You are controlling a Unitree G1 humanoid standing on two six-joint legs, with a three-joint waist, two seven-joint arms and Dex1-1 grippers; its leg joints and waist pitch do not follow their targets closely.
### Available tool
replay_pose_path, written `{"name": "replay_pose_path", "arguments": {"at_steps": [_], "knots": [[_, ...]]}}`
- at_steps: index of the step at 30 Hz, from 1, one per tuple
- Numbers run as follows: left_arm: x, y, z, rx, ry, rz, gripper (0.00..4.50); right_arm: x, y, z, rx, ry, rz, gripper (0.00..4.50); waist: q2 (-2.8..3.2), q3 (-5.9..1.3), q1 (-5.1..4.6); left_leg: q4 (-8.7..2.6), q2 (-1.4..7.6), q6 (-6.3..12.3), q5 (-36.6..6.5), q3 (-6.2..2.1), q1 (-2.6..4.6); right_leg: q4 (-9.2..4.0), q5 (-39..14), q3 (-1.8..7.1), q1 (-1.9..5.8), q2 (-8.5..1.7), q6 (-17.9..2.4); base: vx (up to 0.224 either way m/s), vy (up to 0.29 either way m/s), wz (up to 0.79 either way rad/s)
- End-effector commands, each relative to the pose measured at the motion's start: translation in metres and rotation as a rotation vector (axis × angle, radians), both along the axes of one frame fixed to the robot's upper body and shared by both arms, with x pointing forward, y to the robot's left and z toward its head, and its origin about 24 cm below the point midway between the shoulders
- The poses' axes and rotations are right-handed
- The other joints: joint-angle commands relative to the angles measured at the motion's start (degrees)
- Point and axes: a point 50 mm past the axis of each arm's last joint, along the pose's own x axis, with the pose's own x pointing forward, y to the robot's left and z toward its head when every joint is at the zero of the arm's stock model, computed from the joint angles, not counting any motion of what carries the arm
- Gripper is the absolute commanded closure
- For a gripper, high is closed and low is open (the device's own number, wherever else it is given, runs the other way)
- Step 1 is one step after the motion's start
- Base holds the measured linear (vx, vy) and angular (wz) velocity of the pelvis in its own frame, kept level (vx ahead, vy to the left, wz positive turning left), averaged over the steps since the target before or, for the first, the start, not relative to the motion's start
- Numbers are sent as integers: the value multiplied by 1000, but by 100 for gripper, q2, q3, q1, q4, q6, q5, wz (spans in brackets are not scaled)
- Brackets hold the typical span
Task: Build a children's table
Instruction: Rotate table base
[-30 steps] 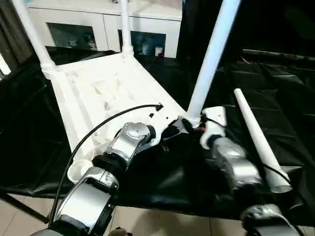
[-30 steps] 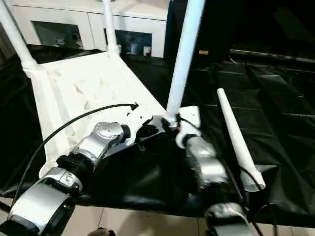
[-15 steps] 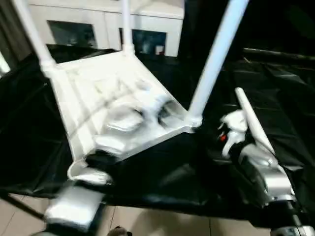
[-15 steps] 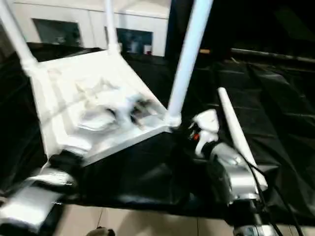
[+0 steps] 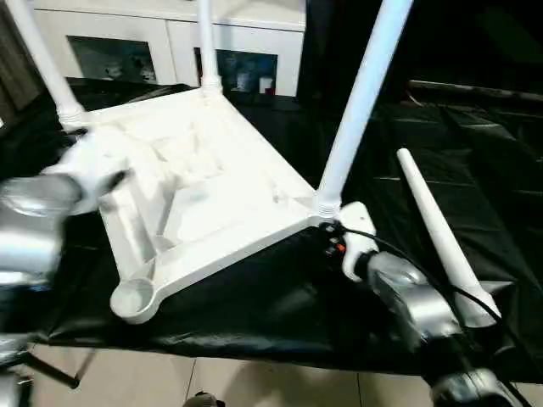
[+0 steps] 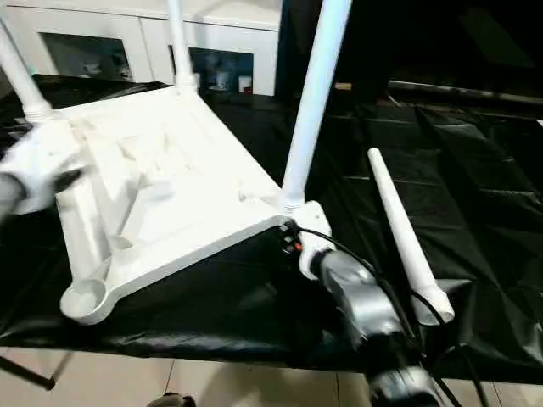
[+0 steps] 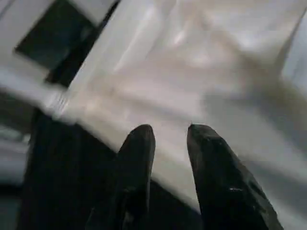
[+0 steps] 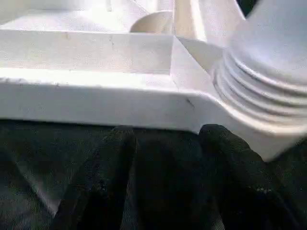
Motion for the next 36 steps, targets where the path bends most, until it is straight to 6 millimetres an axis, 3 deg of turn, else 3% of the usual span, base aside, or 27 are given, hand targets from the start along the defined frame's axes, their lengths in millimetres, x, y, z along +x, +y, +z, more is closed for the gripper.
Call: {"name": "replay_pose_path", "arguments": {"at_steps": [1,4,9,10,14,19,24,30,36], "knots": [[-5,7,4,130,48,54,308,4,1,-1,-25,1,-20,244,109,-367,-28,-388,148,-293,-1430,-72,231,-386,-278,214,117,-319,-1179,0,0,0],[-17,12,-5,156,166,113,308,11,1,0,-23,-2,-72,274,104,-373,-51,-378,132,-291,-1281,-68,216,-362,-107,206,129,-324,-1213,0,0,0],[-34,4,-29,121,348,58,308,14,-1,1,-10,-12,-109,319,121,-378,-42,-368,123,-275,-1263,-63,214,-363,-35,208,132,-315,-1241,0,0,0],[-40,-1,-36,105,405,24,308,14,-2,1,-4,-12,-115,329,142,-377,-33,-371,124,-288,-1306,-63,224,-368,-72,208,120,-313,-1241,0,0,0],[-52,-18,-49,5,517,-56,308,14,-6,1,4,-13,-132,362,139,-370,-41,-387,131,-339,-1524,-67,240,-389,-251,210,115,-312,-1244,0,0,0],[-57,-28,-51,-53,549,-109,308,15,-7,3,6,-22,-140,395,117,-374,-49,-377,108,-318,-1412,-65,213,-378,-145,207,143,-299,-1226,0,0,0],[-59,-52,-45,-154,531,-237,308,14,-11,4,7,-27,-141,440,124,-381,-27,-358,110,-270,-1269,-58,213,-365,-8,203,151,-294,-1252,0,0,0],[-60,-76,-45,-228,536,-373,308,11,-19,5,0,-32,-151,446,128,-382,-38,-353,99,-306,-1283,-54,209,-371,-55,207,161,-276,-1176,0,0,0],[-50,-101,-64,-254,518,-454,308,12,-35,22,-36,-80,-224,446,116,-388,-23,-344,92,-297,-1192,-57,211,-370,54,207,179,-258,-1100,0,0,0]]}}
